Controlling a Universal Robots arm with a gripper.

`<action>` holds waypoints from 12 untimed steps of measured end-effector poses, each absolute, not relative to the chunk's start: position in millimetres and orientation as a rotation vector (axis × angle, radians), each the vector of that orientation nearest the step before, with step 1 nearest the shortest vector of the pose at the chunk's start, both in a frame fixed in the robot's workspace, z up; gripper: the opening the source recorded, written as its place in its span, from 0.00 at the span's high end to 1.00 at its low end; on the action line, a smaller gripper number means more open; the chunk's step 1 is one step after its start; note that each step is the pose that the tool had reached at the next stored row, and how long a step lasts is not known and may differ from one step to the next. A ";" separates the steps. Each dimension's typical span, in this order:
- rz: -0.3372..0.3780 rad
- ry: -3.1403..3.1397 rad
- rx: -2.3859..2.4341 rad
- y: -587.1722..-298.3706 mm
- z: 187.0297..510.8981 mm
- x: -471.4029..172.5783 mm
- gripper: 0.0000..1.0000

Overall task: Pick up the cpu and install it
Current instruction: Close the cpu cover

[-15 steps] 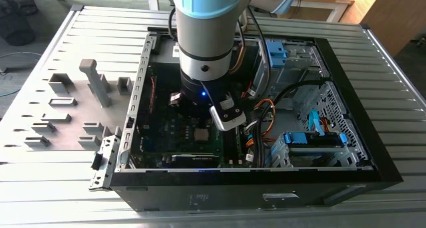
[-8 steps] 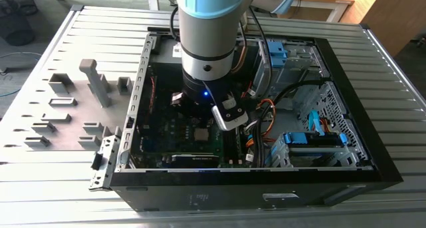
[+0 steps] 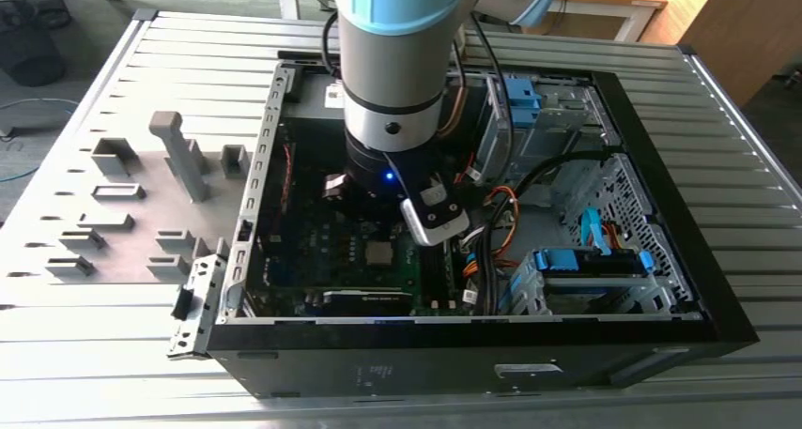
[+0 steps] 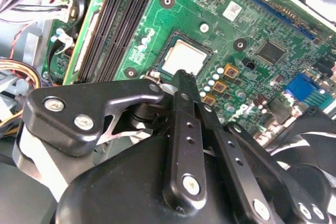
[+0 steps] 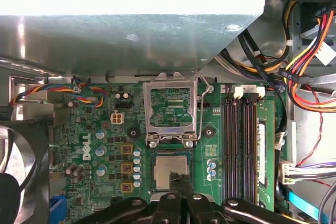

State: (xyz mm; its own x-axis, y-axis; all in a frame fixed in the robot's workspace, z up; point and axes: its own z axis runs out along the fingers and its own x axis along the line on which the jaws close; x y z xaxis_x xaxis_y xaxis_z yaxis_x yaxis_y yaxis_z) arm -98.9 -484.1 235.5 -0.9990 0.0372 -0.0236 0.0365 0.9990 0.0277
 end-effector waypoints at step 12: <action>0.042 3.117 0.057 -483.8 235.6 -94.6 0.89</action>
